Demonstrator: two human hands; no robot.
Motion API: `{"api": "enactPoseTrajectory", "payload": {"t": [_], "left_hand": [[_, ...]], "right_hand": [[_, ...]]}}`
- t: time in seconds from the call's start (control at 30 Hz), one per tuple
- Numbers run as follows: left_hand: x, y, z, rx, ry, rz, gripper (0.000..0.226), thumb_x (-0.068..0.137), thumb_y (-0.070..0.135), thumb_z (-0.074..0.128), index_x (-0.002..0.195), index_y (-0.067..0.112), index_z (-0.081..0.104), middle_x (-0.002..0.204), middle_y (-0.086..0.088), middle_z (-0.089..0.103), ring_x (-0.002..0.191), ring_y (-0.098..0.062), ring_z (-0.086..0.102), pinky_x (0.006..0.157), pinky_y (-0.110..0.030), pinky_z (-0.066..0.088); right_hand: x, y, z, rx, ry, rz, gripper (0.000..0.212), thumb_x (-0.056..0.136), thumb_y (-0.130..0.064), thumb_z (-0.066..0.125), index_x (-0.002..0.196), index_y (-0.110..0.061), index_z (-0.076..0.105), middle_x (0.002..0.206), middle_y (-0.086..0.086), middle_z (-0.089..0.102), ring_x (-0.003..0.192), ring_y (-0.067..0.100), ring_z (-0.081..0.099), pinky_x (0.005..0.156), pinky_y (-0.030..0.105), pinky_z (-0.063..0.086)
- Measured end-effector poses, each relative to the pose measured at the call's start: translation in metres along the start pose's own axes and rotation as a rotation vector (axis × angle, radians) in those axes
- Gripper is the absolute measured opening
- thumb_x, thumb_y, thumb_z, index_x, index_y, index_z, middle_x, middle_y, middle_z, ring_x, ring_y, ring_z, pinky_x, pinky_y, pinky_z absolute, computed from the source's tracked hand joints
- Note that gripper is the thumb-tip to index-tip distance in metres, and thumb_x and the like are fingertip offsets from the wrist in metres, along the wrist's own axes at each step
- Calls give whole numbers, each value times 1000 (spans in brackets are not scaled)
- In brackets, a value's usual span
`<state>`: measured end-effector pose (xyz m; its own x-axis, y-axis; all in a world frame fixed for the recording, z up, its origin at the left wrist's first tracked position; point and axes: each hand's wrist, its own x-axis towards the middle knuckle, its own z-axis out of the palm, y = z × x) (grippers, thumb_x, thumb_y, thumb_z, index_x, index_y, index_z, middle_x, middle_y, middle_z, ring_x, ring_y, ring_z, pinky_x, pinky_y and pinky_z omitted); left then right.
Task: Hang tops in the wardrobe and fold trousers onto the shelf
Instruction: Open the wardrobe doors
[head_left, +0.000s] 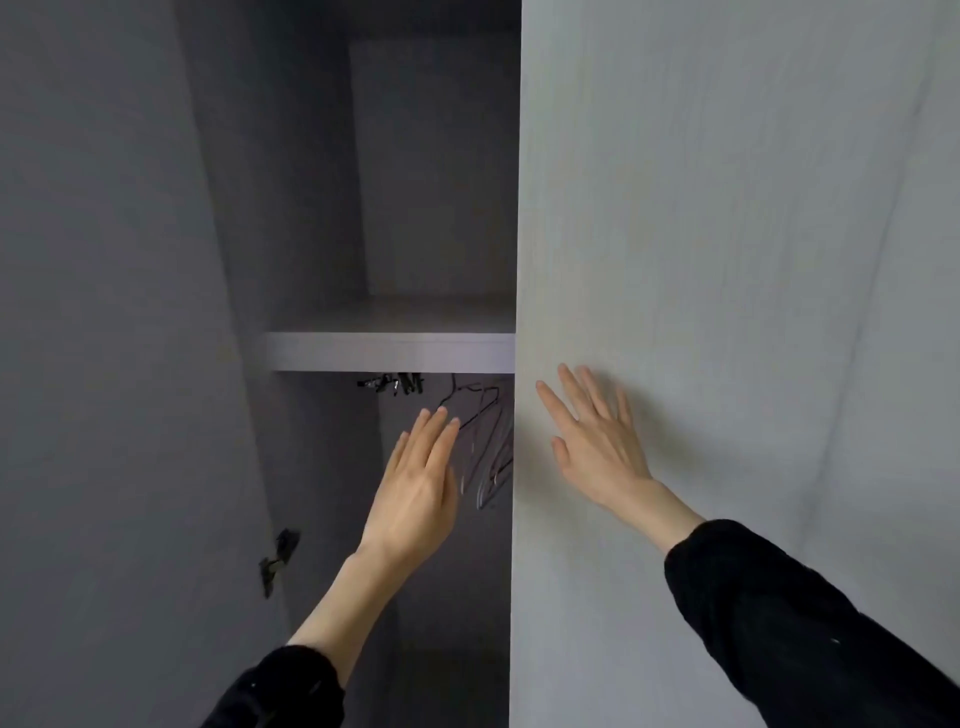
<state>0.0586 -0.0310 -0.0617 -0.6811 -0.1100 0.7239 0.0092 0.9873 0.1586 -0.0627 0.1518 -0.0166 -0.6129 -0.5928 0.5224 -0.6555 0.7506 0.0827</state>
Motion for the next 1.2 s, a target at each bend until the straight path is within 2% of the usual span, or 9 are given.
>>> {"api": "enactPoseTrajectory", "payload": {"t": [0.17,0.27,0.43,0.63,0.73,0.87,1.03,1.1,1.2], "left_hand": [[53,13,39,-170,-52,4,50,99,10,34,147,4,21,156,-8,14,146,-20,8,119,-35,14],[83,18,54,-368,-133,-29,55,99,10,35,150,8,12,156,3,9,144,-10,5,117,-22,6],[110,28,71,-772,-142,-93,53,97,6,36,147,23,27,136,4,41,127,-5,34,111,-36,32],[107,25,56,-989,-194,-93,49,96,12,39,125,52,35,128,6,44,120,-3,44,106,-27,37],[93,26,45,-982,-191,-87,59,93,-7,35,134,36,30,127,3,42,109,11,45,93,-4,34],[75,30,29,-981,-214,-53,64,85,-21,28,140,10,38,126,1,45,119,-9,47,107,-20,35],[50,47,-3,-1000,-251,-41,64,84,-21,24,138,7,44,128,-6,54,113,-6,52,90,2,33],[35,63,-16,-1060,-262,-51,62,85,-19,24,136,8,47,127,-6,56,115,-11,56,94,-4,37],[13,91,-35,-1157,-285,-84,62,84,-18,25,129,14,52,124,-1,61,110,-7,60,96,-11,42]], "right_hand": [[21,37,19,-91,77,28,77,77,-24,72,145,-18,35,155,12,24,143,35,20,103,65,27],[22,44,29,-145,99,18,82,71,-26,77,143,-17,38,155,12,24,142,35,16,102,65,28],[24,46,30,-129,88,1,85,70,-19,76,143,-18,34,155,13,23,142,33,14,103,64,26],[11,42,21,-7,8,42,71,95,-24,48,152,-19,5,155,-4,-18,143,15,-20,120,38,9],[-4,24,11,100,1,97,73,97,-27,46,151,-20,-2,156,-3,-21,144,14,-19,119,29,4],[-30,7,-7,211,5,145,70,97,-29,48,152,-20,5,158,-4,-16,146,12,-6,117,24,11],[-76,-8,-24,487,-29,247,64,96,-17,50,151,-24,17,157,-13,6,144,7,15,115,20,14],[-100,-18,-35,720,31,323,58,96,-7,49,148,-19,26,152,-13,19,141,11,28,116,23,21],[-135,-31,-56,923,49,459,51,98,-3,42,146,-16,30,147,-1,38,123,2,44,96,1,30]]}}
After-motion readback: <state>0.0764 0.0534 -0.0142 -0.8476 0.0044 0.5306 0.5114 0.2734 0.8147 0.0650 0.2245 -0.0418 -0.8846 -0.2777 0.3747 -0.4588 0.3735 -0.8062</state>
